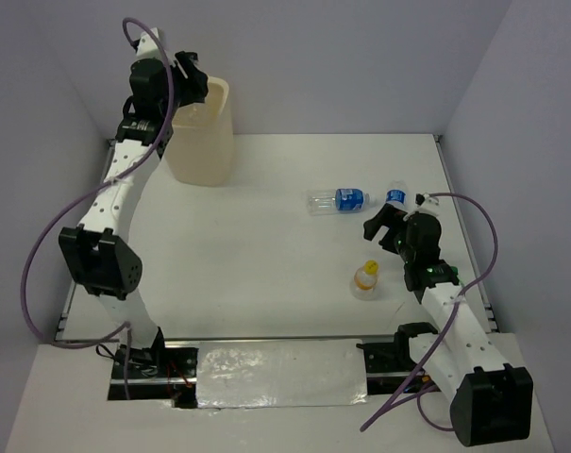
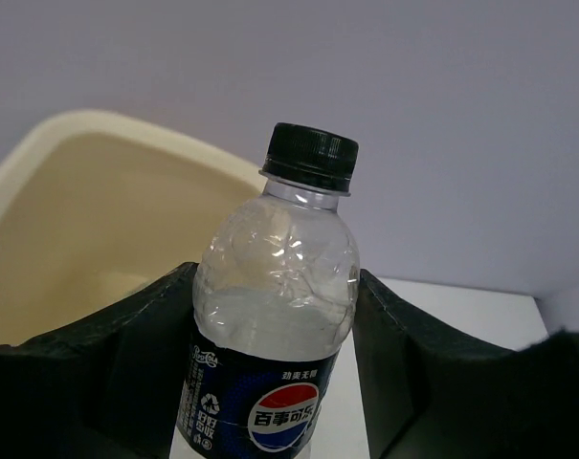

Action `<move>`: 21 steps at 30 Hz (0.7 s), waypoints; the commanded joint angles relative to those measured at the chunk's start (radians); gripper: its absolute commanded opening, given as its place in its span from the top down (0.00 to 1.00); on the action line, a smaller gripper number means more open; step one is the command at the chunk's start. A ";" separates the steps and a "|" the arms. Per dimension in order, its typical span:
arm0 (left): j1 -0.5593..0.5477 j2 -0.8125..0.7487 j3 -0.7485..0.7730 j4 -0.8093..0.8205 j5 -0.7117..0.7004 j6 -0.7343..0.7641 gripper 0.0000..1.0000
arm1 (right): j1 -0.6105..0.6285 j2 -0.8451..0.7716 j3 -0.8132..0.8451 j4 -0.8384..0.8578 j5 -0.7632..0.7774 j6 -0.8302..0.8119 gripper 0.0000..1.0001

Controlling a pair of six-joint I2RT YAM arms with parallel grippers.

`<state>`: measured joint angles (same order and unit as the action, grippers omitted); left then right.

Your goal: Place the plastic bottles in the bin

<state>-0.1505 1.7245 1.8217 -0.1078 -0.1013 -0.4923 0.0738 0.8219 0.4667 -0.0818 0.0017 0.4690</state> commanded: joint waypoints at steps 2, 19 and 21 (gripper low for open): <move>0.035 0.165 0.201 0.010 -0.003 0.064 0.38 | -0.003 0.017 0.050 0.026 0.014 -0.052 0.00; 0.055 0.054 0.233 -0.017 -0.002 0.120 0.01 | -0.005 -0.003 0.062 0.054 -0.065 -0.142 0.00; 0.055 -0.043 0.107 -0.015 0.057 0.129 0.01 | -0.003 0.008 0.079 0.070 -0.083 -0.176 0.00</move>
<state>-0.1001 1.8313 2.0224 -0.1505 -0.1036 -0.3973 0.0738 0.8391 0.4808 -0.0612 -0.0547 0.3557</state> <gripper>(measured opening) 0.993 0.997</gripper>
